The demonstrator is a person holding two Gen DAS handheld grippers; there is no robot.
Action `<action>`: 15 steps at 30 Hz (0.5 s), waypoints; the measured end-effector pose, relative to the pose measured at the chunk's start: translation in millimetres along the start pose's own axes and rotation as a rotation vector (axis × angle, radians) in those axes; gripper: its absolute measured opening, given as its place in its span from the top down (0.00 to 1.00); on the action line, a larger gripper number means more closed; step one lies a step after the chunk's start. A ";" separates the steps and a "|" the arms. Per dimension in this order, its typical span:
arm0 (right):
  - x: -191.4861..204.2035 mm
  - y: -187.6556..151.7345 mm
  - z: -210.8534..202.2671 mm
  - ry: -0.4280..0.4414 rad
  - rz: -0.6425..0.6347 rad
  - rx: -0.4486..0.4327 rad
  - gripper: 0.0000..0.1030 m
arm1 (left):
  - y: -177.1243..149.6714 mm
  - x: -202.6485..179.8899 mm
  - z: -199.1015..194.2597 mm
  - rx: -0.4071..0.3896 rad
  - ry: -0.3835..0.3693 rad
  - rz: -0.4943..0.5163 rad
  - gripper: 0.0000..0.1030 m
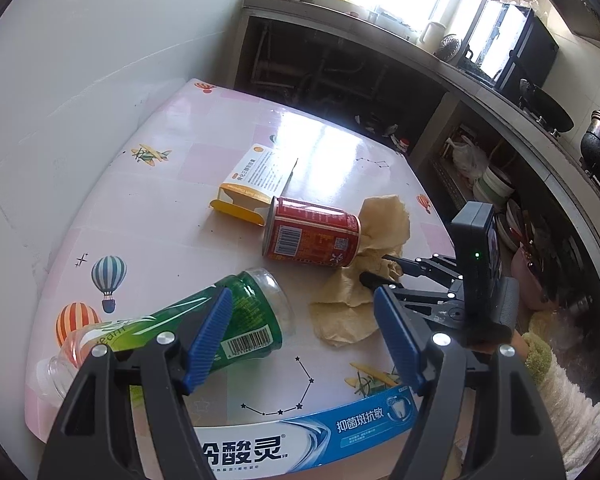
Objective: Collect trash
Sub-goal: 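Return the right gripper to the table and grasp the crumpled tan paper, then lift the tan paper with the right gripper toward the left gripper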
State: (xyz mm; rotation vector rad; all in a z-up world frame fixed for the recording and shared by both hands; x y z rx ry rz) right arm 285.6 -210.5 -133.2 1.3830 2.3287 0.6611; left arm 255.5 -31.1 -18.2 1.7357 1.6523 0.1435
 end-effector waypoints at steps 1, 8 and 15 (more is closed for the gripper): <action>-2.3 -1.9 -1.7 -0.001 0.013 0.000 0.72 | -0.4 -2.3 0.9 0.002 -0.002 0.004 0.31; -19.0 -29.2 -19.8 0.006 0.135 0.002 0.91 | -6.6 -23.0 4.3 0.017 -0.032 0.042 0.31; -31.9 -70.2 -48.7 0.008 0.279 0.016 0.94 | -17.5 -51.0 5.9 0.033 -0.088 0.093 0.31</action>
Point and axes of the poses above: each gripper's, at about its wrist camera, not at the fingertips, and z roughly the way its jaws point, x to its left, y to its top, the point moved 10 cm from there along z, roughly the way its jaws point, and after that the axes turned 12 degrees about -z, right-handed, at the moved point
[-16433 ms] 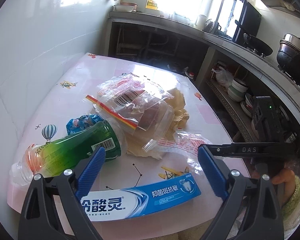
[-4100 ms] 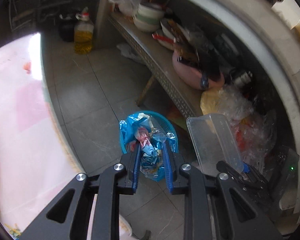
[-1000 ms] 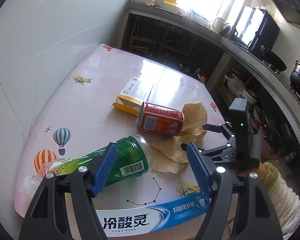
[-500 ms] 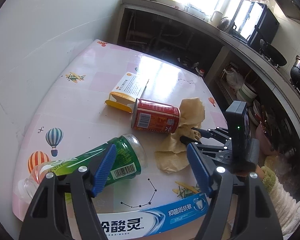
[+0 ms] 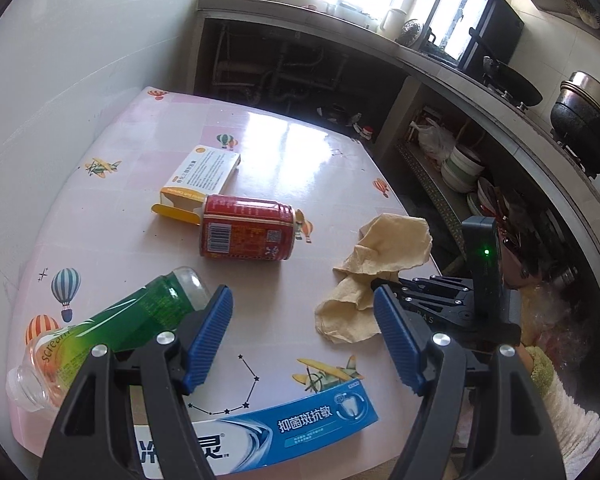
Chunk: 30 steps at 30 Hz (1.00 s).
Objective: Collect trash
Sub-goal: 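Lift the tan paper with the right gripper toward the left gripper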
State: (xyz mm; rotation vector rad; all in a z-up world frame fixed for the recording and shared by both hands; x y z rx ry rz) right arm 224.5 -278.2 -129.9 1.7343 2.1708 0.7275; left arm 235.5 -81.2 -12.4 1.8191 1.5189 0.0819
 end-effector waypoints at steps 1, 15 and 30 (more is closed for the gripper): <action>-1.6 -4.5 -4.7 0.003 0.016 -0.003 0.94 | -1.2 -2.6 1.1 0.002 -0.006 0.003 0.31; 19.7 -38.3 -69.7 0.325 0.281 -0.056 0.95 | -21.4 -49.2 26.8 0.082 -0.101 0.030 0.58; -8.8 -90.7 -45.0 0.653 0.823 0.066 0.94 | -98.5 -129.6 51.8 0.279 -0.238 0.281 0.67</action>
Point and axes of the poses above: each gripper's, at about its wrist camera, not at the fingertips, and z roughly the way its jaws point, x to its left, y to its top, the point moved 10 cm from there along z, roughly the way its jaws point, and after that the axes turned 12 degrees about -z, right-handed, at the moved point
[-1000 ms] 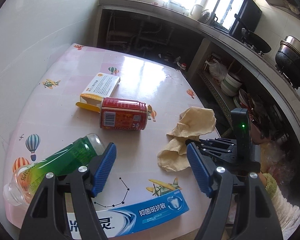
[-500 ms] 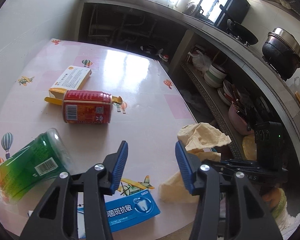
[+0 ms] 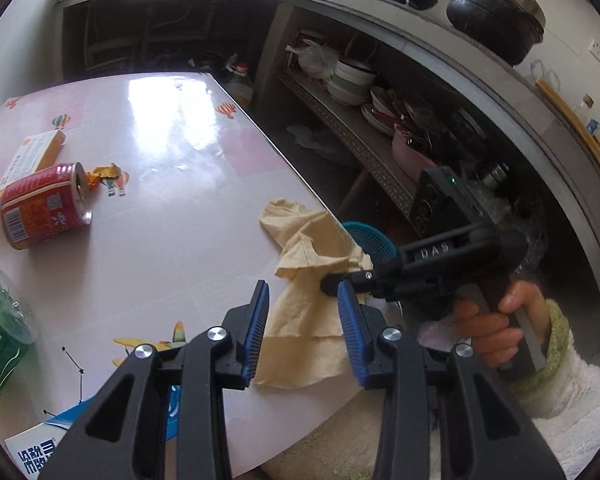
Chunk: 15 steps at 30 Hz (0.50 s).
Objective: Collect trash
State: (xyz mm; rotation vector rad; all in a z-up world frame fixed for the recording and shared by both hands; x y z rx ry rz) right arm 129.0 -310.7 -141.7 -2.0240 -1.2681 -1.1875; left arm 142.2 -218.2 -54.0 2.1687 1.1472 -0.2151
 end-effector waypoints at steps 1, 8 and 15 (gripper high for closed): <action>-2.8 -0.2 0.5 0.009 0.016 0.004 0.94 | -4.8 -2.3 7.3 0.021 0.009 0.009 0.66; 2.6 0.0 -7.9 -0.023 -0.017 -0.018 0.70 | -36.4 -8.6 59.2 0.137 0.123 0.072 0.72; 23.8 -0.9 -46.4 -0.155 -0.200 -0.043 0.41 | -48.0 -8.1 74.8 0.150 0.164 0.093 0.81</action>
Point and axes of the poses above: each gripper's, at about its wrist camera, not at the fingertips, and z roughly the way its jaws point, x to its left, y to its top, the point moved 10 cm from there along z, roughly the way its jaws point, and after that the axes turned 12 degrees about -z, right-handed, at the moved point
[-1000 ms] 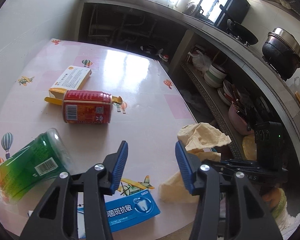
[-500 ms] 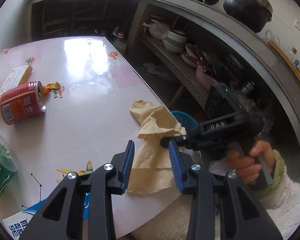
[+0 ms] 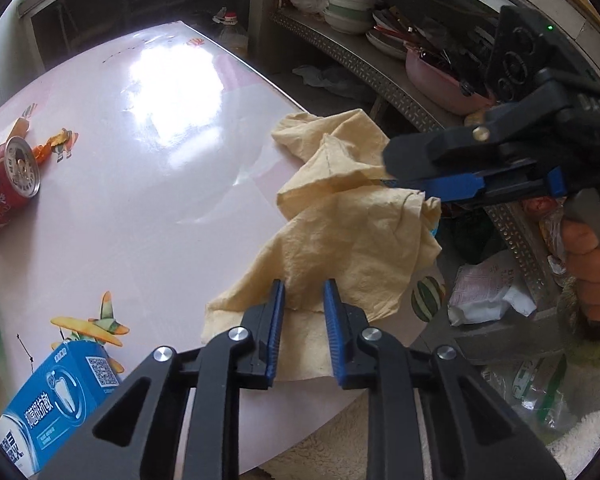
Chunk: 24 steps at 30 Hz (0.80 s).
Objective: Collect trash
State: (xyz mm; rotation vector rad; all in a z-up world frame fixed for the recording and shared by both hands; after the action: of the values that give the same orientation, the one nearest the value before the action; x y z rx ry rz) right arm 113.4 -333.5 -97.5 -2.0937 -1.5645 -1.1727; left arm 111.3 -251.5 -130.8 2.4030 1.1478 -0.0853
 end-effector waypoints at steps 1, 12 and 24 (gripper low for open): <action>4.5 2.0 -6.2 0.012 -0.020 -0.003 0.40 | 0.4 1.7 -1.2 -0.002 0.000 -0.005 0.82; -14.9 50.4 -0.3 -0.121 -0.079 -0.097 0.40 | 0.1 2.4 -5.1 -0.047 0.002 -0.024 0.82; -16.7 -15.4 9.1 -0.035 -0.102 0.053 0.40 | 0.1 6.2 -8.0 -0.074 -0.043 -0.054 0.82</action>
State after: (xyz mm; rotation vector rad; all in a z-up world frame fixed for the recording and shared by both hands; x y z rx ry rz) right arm 102.2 -333.1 -119.3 -2.0333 -1.7178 -1.1202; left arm 114.3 -243.6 -125.2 2.2950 1.1763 -0.1096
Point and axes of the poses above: each gripper's, at about its wrist camera, not at the fingertips, and z roughly the way its jaws point, x to its left, y to its top, the point moved 10 cm from there along z, roughly the way its jaws point, and after that the axes turned 12 degrees about -z, right-handed, at the moved point
